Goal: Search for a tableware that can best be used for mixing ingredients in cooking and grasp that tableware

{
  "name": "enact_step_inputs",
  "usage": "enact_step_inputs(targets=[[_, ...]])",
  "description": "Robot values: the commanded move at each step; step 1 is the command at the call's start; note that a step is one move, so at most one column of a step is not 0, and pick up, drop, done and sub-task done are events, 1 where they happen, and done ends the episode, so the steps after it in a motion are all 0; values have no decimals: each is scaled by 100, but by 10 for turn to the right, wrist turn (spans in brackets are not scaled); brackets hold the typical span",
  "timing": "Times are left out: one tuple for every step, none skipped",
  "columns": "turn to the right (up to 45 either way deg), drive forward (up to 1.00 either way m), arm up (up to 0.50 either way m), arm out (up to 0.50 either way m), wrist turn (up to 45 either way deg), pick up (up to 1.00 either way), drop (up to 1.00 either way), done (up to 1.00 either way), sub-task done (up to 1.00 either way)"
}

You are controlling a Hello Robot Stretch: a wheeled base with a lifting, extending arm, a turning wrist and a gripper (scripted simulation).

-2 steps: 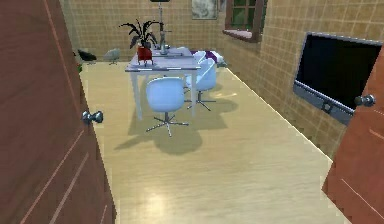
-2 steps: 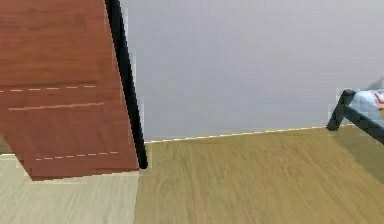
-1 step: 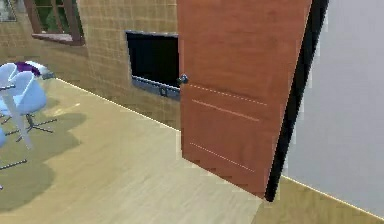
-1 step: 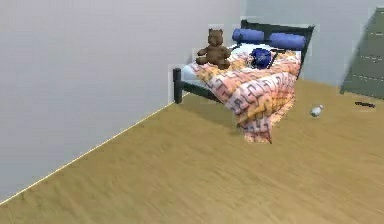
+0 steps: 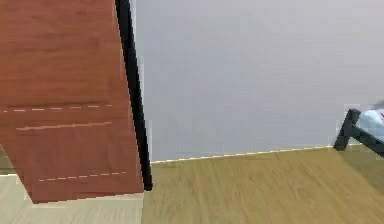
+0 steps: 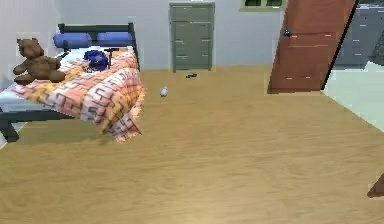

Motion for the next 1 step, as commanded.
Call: enact_step_inputs(targets=[[360, 0, 0, 0, 0, 0, 0, 0, 0]])
